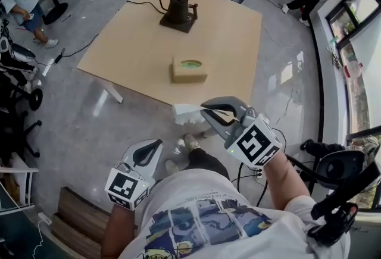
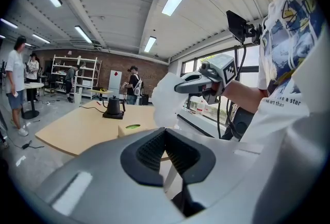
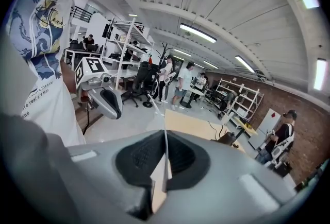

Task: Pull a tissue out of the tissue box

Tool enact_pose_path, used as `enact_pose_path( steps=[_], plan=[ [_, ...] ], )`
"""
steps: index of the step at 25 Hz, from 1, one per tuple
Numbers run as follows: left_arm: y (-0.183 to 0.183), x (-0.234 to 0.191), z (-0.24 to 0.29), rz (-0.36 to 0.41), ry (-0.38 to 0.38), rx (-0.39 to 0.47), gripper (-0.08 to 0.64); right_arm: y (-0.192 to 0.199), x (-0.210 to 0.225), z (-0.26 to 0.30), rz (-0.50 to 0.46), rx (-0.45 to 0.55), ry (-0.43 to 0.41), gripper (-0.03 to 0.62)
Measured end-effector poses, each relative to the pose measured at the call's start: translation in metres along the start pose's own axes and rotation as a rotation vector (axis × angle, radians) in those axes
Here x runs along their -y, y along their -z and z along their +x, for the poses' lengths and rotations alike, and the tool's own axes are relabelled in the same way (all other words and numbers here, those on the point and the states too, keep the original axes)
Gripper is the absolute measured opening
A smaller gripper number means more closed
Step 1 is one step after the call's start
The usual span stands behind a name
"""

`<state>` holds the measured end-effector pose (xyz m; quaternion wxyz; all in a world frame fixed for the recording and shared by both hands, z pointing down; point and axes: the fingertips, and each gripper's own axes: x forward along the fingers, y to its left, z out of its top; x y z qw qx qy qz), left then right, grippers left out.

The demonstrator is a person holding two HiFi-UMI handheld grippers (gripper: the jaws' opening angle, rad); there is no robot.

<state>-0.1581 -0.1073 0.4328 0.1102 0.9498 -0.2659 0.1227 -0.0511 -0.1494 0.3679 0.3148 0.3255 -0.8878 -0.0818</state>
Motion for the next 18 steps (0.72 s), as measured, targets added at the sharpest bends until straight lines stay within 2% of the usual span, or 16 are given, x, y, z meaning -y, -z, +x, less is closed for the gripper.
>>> enact_pose_path(
  steps=[18],
  plan=[
    [0.002,-0.001,-0.009,0.002,-0.023,-0.005,0.0,-0.021,-0.016,-0.008,-0.027,0.034,-0.028,0.003]
  ],
)
